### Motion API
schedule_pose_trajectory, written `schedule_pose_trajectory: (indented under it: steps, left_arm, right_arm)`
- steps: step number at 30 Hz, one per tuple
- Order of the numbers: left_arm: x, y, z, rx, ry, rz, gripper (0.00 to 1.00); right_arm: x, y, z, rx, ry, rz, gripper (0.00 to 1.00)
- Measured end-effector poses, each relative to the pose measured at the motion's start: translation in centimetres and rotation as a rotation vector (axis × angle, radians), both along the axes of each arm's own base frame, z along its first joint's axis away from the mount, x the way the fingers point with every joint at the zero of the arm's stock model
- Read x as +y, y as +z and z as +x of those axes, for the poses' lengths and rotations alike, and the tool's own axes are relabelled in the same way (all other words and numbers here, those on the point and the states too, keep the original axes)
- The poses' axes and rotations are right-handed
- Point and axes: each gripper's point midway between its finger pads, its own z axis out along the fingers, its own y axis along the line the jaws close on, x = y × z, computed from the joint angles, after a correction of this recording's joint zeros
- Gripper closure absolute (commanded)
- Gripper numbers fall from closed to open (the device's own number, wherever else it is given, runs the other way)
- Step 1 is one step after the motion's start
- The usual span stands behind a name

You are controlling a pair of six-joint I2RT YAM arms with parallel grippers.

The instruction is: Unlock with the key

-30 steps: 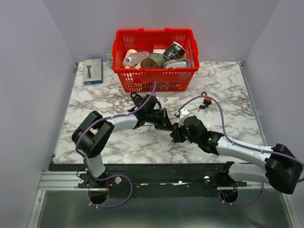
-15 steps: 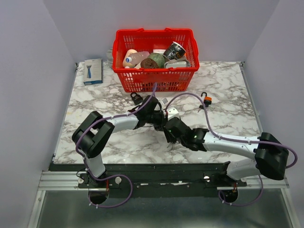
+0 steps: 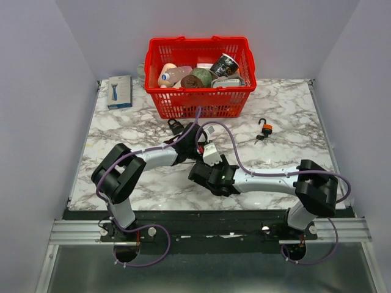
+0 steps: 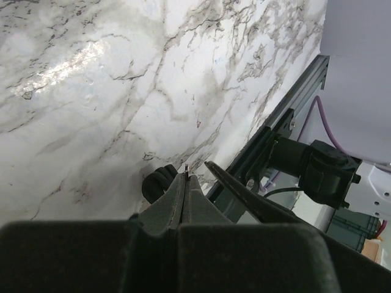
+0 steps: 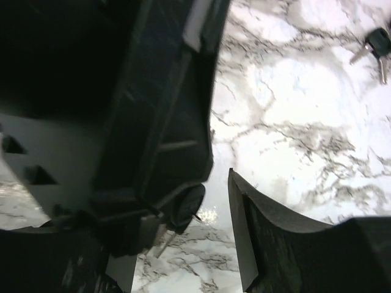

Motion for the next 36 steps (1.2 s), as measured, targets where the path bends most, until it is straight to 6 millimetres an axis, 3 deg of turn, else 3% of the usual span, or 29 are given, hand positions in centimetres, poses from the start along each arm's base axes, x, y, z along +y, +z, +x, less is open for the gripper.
schedule_pose_trajectory:
  steps: [6, 11, 24, 36]
  left_arm:
    - [0.4, 0.6, 0.6, -0.017, 0.024, 0.000, 1.00]
    - [0.6, 0.9, 1.0, -0.025, 0.037, 0.000, 1.00]
    - [0.9, 0.8, 1.4, -0.031, 0.054, 0.005, 1.00]
    - [0.5, 1.2, 1.8, -0.046, 0.058, -0.015, 1.00]
  right_arm:
    - [-1.4, -0.8, -0.8, 0.018, -0.047, -0.046, 0.46]
    - [-1.3, -0.9, -0.8, 0.016, -0.055, -0.037, 0.53]
    - [-0.7, -1.6, 0.0, -0.017, -0.064, -0.114, 0.57]
    - [-1.4, -1.2, 0.4, -0.048, -0.094, -0.167, 0.97]
